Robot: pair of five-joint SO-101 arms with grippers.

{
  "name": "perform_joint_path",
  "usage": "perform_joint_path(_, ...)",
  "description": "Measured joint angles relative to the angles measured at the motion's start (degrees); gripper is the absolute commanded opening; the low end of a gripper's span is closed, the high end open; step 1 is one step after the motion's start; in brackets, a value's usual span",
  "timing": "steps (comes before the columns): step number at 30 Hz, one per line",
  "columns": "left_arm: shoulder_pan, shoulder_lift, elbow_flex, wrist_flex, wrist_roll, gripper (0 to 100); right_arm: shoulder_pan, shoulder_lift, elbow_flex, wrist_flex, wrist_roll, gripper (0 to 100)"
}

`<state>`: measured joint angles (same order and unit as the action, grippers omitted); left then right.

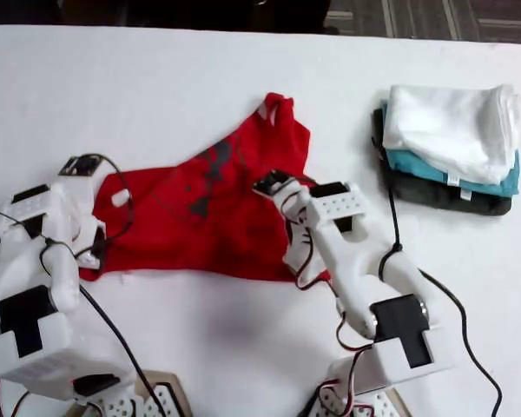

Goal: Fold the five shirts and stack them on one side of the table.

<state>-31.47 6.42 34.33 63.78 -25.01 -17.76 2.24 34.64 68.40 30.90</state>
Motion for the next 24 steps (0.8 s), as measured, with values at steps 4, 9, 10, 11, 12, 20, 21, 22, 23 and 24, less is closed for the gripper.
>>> perform_joint_path(4,0.0,0.0,0.0,0.0,0.0,3,0.0,3.0,-0.4,-1.5,-0.1,16.5)
perform_joint_path(9,0.0,0.0,0.0,0.0,0.0,3,0.9,5.2,-1.8,-2.3,-0.2,0.9)
perform_joint_path(10,0.0,0.0,0.0,0.0,0.0,3,1.2,5.2,-2.2,-2.3,-0.2,2.3)
perform_joint_path(11,0.0,0.0,0.0,0.0,0.0,3,1.4,4.6,-2.4,-2.3,-0.3,3.0)
perform_joint_path(12,0.0,0.0,0.0,0.0,0.0,3,1.8,3.9,-2.2,-2.4,-0.8,1.9)
perform_joint_path(20,0.0,0.0,0.0,0.0,0.0,3,4.7,-10.5,-2.1,3.0,-2.4,1.8)
perform_joint_path(21,0.0,0.0,0.0,0.0,0.0,3,4.7,-12.8,-2.1,3.4,-2.4,1.8)
perform_joint_path(22,0.0,0.0,0.0,0.0,0.0,3,4.7,-15.2,-2.1,3.7,-2.4,1.8)
perform_joint_path(23,0.0,0.0,0.0,0.0,0.0,3,4.7,-17.6,-2.1,3.7,-2.4,1.8)
perform_joint_path(24,0.3,0.1,0.0,0.0,0.0,3,4.7,-19.8,-2.1,3.7,-2.4,1.8)
